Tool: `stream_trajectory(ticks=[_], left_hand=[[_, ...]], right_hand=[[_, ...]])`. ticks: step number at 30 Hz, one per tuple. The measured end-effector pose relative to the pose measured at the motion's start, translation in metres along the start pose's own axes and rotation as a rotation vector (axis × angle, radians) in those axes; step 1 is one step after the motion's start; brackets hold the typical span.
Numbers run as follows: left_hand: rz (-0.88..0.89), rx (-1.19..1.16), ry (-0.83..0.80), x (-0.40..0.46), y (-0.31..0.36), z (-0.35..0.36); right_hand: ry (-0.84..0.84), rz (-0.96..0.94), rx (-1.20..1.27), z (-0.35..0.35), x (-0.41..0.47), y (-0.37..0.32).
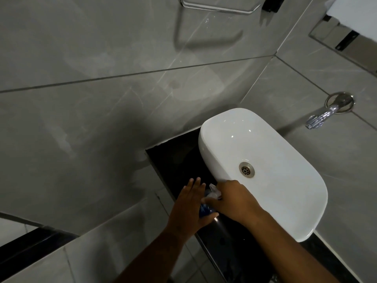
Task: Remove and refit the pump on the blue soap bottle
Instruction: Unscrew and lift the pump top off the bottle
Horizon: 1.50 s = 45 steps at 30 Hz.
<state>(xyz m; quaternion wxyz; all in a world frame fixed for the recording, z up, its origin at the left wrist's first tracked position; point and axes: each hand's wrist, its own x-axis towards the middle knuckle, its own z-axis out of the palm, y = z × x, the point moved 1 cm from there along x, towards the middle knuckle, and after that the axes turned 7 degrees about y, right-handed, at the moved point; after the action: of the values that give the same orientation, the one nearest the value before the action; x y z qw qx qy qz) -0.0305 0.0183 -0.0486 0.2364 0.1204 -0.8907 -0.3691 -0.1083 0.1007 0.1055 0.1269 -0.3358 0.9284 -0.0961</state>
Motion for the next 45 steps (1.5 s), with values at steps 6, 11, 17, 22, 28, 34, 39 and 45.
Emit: stream_trajectory(ticks=[6, 11, 17, 22, 28, 34, 39, 45], left_hand=[[0.013, -0.020, 0.016, 0.001, 0.002, -0.004], [0.015, 0.040, -0.036, 0.000, 0.002, -0.002], [0.024, -0.024, 0.025, -0.002, 0.003, -0.005], [0.017, -0.024, 0.006, -0.001, 0.002, -0.003], [0.038, -0.011, 0.010, -0.003, 0.001, -0.006], [0.018, -0.014, -0.002, -0.001, 0.005, -0.007], [0.038, -0.039, 0.018, -0.001, 0.005, -0.008], [0.012, -0.058, 0.005, -0.001, 0.003, -0.007]], right_hand=[[-0.032, -0.044, 0.060, 0.002, -0.002, 0.001], [0.098, 0.054, -0.117, 0.008, -0.001, 0.006], [-0.014, -0.049, 0.144, 0.009, -0.003, 0.007], [0.077, 0.181, 0.075, 0.018, -0.001, 0.009], [-0.004, -0.008, 0.254, 0.016, -0.002, 0.011], [0.118, 0.134, 0.137, 0.024, -0.002, 0.017], [0.066, 0.034, 0.301, 0.031, -0.002, 0.019], [0.142, 0.105, 0.159, 0.040, 0.001, 0.017]])
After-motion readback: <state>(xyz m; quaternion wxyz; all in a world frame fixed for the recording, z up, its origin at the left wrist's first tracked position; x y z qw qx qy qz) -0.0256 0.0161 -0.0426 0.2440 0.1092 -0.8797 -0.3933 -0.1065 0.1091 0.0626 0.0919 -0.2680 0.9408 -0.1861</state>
